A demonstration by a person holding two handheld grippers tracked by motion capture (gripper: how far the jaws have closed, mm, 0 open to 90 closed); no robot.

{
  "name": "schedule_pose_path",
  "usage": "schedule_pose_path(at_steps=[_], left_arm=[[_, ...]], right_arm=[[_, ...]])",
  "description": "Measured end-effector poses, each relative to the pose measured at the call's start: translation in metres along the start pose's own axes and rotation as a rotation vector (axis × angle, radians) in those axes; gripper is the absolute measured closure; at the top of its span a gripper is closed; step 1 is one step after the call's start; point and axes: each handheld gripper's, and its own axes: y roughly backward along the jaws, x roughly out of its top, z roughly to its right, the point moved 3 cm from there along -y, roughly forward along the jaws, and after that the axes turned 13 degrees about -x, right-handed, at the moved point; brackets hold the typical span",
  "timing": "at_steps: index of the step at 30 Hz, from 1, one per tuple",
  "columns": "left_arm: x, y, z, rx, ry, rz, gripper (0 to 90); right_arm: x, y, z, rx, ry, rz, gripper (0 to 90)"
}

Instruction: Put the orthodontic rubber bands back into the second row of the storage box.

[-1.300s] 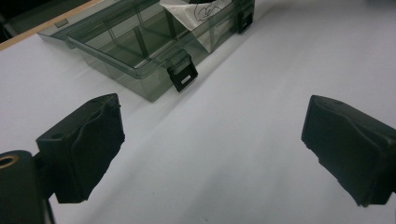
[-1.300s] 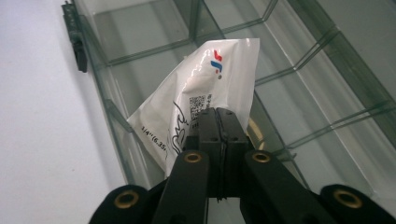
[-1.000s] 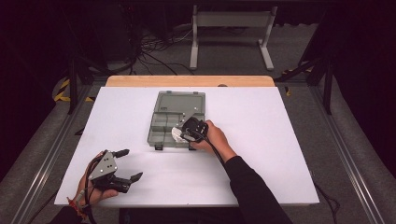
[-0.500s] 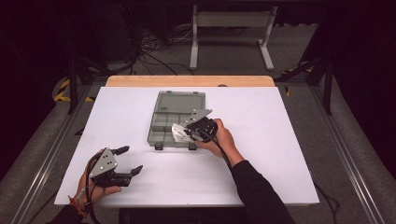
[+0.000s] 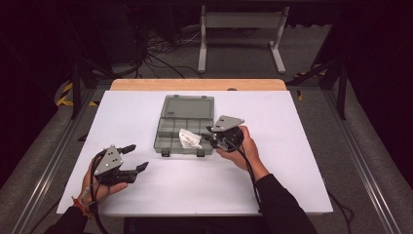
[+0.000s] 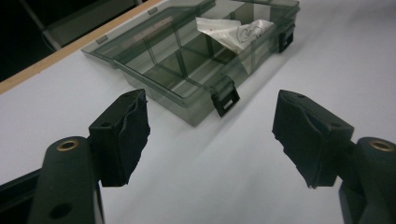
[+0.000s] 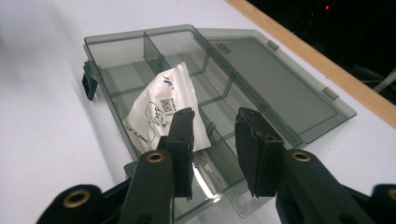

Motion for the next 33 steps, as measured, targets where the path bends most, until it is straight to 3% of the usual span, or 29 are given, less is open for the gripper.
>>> schedule_pose_path(at_steps=[5,14,19,23,28,33], left_arm=[[0.014,-0.007,-0.012,0.024,-0.008,0.010,30.2],[0.031,-0.027,-0.029,0.040,-0.009,0.013,29.7],[0.035,-0.033,-0.038,0.042,0.017,0.016,28.1],[0.038,-0.035,-0.046,0.058,0.029,0.023,28.3],[0.043,-0.034,-0.052,0.064,0.016,0.028,27.2],[0.044,-0.033,-0.062,0.081,0.032,0.031,26.3]], right_arm=[[-0.005,0.013,0.010,0.006,-0.039,0.034,62.1],[-0.015,0.028,0.024,-0.040,-0.056,0.044,59.0],[-0.017,0.030,0.032,-0.049,-0.080,0.053,56.3],[-0.018,0.029,0.033,-0.055,-0.096,0.047,51.0],[-0.021,0.027,0.036,-0.078,-0.114,0.036,38.5],[-0.026,0.023,0.042,-0.108,-0.138,0.017,26.5]])
